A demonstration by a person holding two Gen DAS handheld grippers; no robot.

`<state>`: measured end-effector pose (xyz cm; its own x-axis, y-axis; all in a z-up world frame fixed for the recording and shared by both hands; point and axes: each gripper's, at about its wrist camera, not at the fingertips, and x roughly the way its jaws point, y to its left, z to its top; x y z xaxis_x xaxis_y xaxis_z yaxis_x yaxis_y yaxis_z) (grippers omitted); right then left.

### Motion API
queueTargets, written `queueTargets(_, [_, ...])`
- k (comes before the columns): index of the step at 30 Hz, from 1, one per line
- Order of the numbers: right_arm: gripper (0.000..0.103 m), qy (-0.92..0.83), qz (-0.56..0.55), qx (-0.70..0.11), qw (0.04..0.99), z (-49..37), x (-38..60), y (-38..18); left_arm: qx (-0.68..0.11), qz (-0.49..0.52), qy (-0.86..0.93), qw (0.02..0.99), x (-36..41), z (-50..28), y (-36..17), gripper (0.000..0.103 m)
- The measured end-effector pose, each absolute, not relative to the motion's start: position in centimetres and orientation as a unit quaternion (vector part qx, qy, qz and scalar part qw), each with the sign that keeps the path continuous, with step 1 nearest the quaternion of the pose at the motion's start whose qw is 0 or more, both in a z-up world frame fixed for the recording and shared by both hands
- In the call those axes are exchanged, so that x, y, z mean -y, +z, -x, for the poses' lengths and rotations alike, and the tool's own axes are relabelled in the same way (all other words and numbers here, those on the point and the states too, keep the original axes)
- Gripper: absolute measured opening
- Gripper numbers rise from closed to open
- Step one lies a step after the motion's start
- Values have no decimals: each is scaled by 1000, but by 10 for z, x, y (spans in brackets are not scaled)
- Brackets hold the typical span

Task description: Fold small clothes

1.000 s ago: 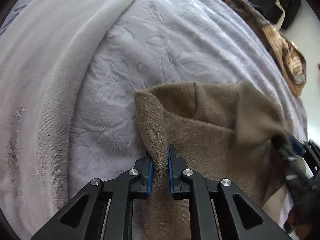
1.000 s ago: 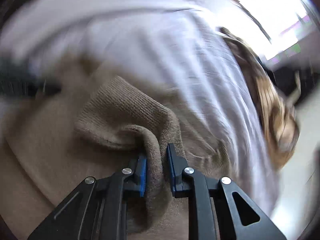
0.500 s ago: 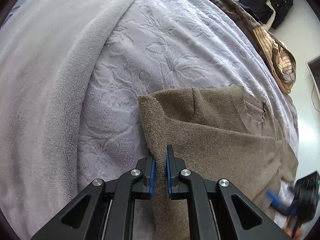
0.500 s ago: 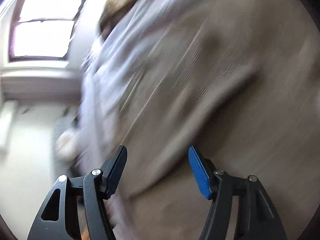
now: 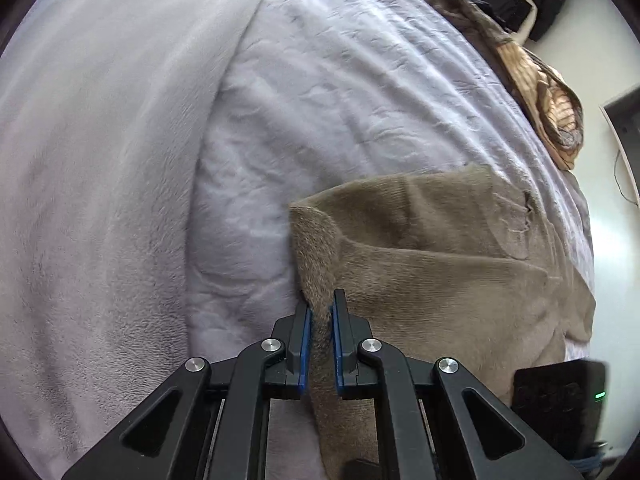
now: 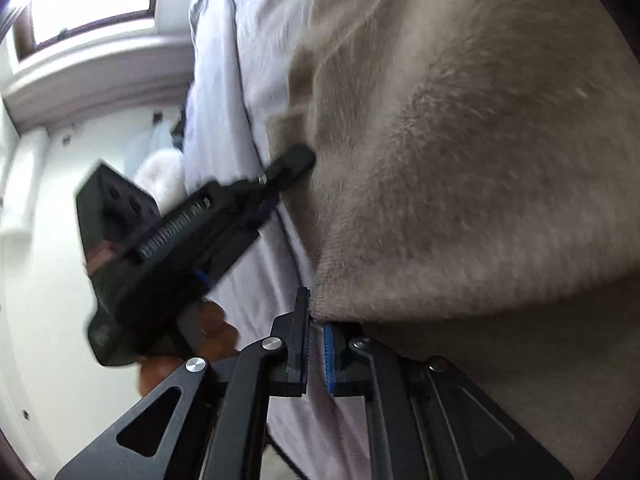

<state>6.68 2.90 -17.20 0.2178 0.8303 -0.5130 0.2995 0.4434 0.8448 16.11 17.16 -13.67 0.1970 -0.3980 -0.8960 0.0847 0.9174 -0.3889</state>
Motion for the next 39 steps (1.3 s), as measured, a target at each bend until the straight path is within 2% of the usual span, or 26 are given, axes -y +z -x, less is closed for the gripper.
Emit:
queueTargets(2, [7, 195, -469, -620, 598, -67, -32, -182, -610, 135, -155, 765, -173, -159, -136, 11])
queueTargets(3, [14, 193, -470, -621, 597, -66, -27, -181, -606, 133, -153, 769, -172, -157, -134, 11])
queueTargets(4, [31, 193, -464, -620, 603, -63, -19, -172, -604, 130, -152, 772, -171, -156, -133, 11])
queueTargets(5, [44, 191, -453, -616, 615, -60, -7, -161, -602, 125, -151, 774, -170, -155, -132, 11])
queueTargets(6, [62, 184, -444, -606, 633, -54, 10, -149, -601, 123, -149, 775, -169, -155, -132, 11])
queueTargets(7, [64, 165, -439, -589, 658, -48, 35, -137, -602, 122, -147, 776, -168, -155, -132, 11])
queueTargets(12, [64, 1, -464, -530, 710, -29, 169, -123, -601, 127, -134, 778, -167, -154, -134, 11])
queueTargets(14, [58, -32, -506, -506, 698, -24, 205, -130, -600, 125, -128, 780, -166, -153, -134, 11])
queueTargets(16, [28, -43, -529, -492, 690, -32, 227, -137, -599, 124, -122, 782, -165, -153, -134, 11])
queueTargets(17, [7, -41, -521, -496, 693, -39, 232, -136, -598, 125, -120, 782, -166, -153, -134, 11])
queueTargets(21, [7, 25, -362, -484, 796, -49, 228, -79, -595, 118, -117, 786, -164, -152, -137, 11])
queueTargets(23, [7, 20, -316, -503, 804, -51, 230, -80, -595, 120, -113, 787, -164, -152, -137, 11])
queueTargets(27, [9, -26, -345, -552, 759, -49, 264, -118, -592, 111, -83, 794, -164, -146, -124, 11])
queueTargets(28, [15, -36, -361, -546, 755, -38, 274, -123, -589, 104, -77, 797, -164, -144, -119, 11])
queueTargets(35, [17, -44, -343, -531, 774, -17, 280, -91, -580, 90, -118, 801, -147, -110, -85, 11])
queueTargets(39, [17, -3, -276, -525, 805, -31, 261, -77, -596, 73, -128, 790, -118, -97, -101, 11])
